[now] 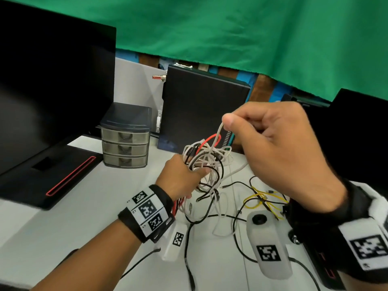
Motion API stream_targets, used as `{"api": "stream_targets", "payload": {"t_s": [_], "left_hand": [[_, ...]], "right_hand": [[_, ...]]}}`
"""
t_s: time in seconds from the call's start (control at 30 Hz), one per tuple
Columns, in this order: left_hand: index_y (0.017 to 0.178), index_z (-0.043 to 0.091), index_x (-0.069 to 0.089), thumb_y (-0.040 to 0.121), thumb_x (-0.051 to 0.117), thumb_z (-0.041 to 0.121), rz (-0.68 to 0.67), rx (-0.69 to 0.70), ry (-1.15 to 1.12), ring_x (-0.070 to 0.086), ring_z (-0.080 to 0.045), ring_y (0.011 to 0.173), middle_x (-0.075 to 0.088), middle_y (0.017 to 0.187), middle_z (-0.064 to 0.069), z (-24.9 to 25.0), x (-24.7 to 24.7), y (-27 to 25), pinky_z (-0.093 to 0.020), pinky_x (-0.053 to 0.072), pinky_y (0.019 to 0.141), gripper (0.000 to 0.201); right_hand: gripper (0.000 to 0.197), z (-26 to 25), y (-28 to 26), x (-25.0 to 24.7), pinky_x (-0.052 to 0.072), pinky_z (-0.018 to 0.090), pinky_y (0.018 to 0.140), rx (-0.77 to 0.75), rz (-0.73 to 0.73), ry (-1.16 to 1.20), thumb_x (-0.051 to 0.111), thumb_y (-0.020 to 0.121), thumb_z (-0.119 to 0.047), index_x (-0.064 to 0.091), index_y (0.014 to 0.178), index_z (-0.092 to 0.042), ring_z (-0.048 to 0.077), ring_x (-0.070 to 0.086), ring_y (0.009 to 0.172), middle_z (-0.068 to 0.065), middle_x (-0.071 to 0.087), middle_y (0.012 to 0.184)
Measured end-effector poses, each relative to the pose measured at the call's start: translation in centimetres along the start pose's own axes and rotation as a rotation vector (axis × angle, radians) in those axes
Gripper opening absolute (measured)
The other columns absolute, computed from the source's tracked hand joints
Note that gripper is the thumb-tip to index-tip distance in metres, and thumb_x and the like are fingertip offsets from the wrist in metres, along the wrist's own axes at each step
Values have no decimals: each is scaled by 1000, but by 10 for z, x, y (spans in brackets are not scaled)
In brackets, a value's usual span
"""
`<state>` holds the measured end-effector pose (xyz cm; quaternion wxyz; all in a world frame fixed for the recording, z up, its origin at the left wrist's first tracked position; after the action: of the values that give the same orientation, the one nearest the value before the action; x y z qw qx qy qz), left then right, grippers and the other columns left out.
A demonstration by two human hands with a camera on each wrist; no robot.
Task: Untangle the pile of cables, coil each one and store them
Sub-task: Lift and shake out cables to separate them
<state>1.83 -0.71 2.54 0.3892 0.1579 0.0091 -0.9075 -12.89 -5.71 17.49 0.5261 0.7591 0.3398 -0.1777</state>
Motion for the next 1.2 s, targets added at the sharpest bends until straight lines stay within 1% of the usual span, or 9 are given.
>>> {"api": "stream_targets", "payload": {"t_s": [0.17, 0.3, 0.37, 0.5, 0.63, 0.73, 0.87, 1.07, 1.2], "left_hand": [[90, 25, 71, 92, 70, 25, 11, 89, -184, 63, -11, 47, 71, 70, 1, 10, -11, 1, -24, 49, 44, 3], [94, 18, 72, 97, 63, 25, 38, 50, -364, 72, -21, 66, 76, 80, 1, 12, -15, 2, -42, 59, 69, 12], [93, 14, 69, 99, 61, 24, 45, 42, -395, 74, -25, 66, 77, 83, 0, 11, -15, 2, -37, 60, 60, 14], [87, 12, 68, 100, 59, 21, 41, 65, -404, 70, -14, 59, 74, 77, 2, 13, -14, -1, -23, 49, 52, 18], [115, 20, 69, 100, 58, 22, 9, 75, -459, 73, -15, 66, 74, 81, 3, 14, -9, -2, -23, 53, 55, 19], [121, 24, 68, 101, 57, 21, -7, 81, -466, 74, -23, 74, 75, 87, -1, 9, -6, 0, -31, 58, 64, 23], [118, 24, 68, 100, 58, 19, -32, 86, -499, 73, -21, 71, 72, 81, -1, 7, -3, -2, -23, 53, 56, 21], [114, 25, 68, 102, 56, 19, -45, 146, -469, 72, -23, 70, 72, 81, -2, 6, 1, -3, -25, 53, 57, 19], [115, 21, 69, 102, 53, 17, -55, 161, -452, 73, -22, 74, 72, 84, -5, 3, 2, -2, -42, 59, 74, 20]], "right_hand": [[24, -18, -22, 1, 32, 14, 47, 22, -70, 159, 66, 96, -23, 72, 73, -18, 3, 44, 45, -6, 55, 53], [20, -1, -57, 25, 33, 26, 51, 213, -376, 57, 62, 94, -35, 69, 79, -23, 10, 40, 45, 6, 50, 51], [22, 11, -67, 34, 35, 30, 52, 278, -400, -12, 60, 93, -40, 69, 80, -26, 14, 41, 47, 7, 50, 53], [37, 27, -72, 42, 42, 39, 54, 295, -291, -107, 52, 93, -52, 69, 81, -22, 24, 41, 52, 10, 45, 53], [36, 38, -70, 44, 40, 38, 53, 273, -188, -155, 52, 96, -49, 69, 84, -20, 22, 37, 51, 4, 41, 51], [41, 30, -73, 45, 39, 37, 53, 231, -245, -63, 49, 98, -50, 65, 78, -19, 22, 36, 51, 4, 40, 52], [40, 8, -85, 44, 30, 33, 53, 172, -339, -15, 46, 95, -52, 45, 60, -34, 24, 36, 54, 2, 37, 52], [40, 4, -94, 34, 29, 23, 52, 219, -397, 51, 50, 95, -57, 58, 67, -29, 19, 41, 50, -1, 45, 50], [40, 16, -59, 3, 38, 25, 46, 232, -2, 133, 61, 87, -58, 69, 63, -26, 13, 47, 47, -2, 57, 53]]}}
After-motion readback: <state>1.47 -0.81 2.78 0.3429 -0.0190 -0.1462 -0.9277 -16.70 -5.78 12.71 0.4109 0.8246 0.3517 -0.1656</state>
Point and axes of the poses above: each hand's wrist, its own y-axis towards the middle knuckle, its own x-axis out of the palm, z = x × y, the point moved 2 cm from there along y, towards the middle knuckle
